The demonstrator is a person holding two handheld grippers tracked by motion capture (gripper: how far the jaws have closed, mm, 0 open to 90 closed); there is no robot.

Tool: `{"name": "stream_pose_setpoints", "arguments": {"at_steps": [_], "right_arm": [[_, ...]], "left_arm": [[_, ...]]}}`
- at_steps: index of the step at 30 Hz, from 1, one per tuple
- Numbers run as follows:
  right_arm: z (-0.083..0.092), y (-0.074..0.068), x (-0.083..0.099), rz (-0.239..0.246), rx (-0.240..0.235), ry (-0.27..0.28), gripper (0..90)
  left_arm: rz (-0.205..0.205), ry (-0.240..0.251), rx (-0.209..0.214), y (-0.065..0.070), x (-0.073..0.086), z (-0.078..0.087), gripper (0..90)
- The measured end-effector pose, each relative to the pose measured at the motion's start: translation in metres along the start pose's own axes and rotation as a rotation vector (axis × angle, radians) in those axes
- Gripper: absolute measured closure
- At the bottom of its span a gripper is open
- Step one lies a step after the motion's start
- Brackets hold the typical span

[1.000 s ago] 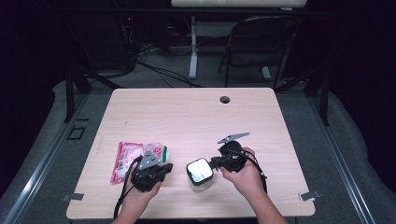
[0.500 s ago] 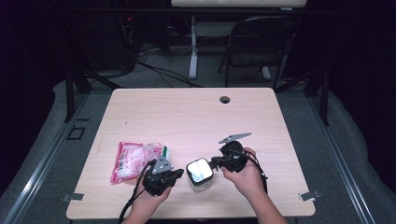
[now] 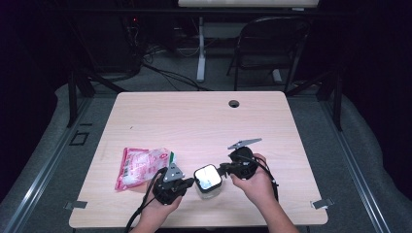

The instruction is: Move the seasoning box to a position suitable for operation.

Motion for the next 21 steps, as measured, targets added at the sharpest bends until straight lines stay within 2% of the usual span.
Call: {"name": "stream_pose_setpoints", "arguments": {"at_steps": [21], "right_arm": [[0.0002, 0.0002, 0.0006, -0.002, 0.002, 0.0, 90.0]], "left_arm": [[0.0, 0.011, 0.007, 0.0011, -0.0048, 0.003, 90.0]]}}
Point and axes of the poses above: each handheld gripper's, and its own axes: z roughly backward along the jaws, x roughly out of its underside, y roughly to its right, the point moved 2 cm from there along -z, roughly forward along the jaws
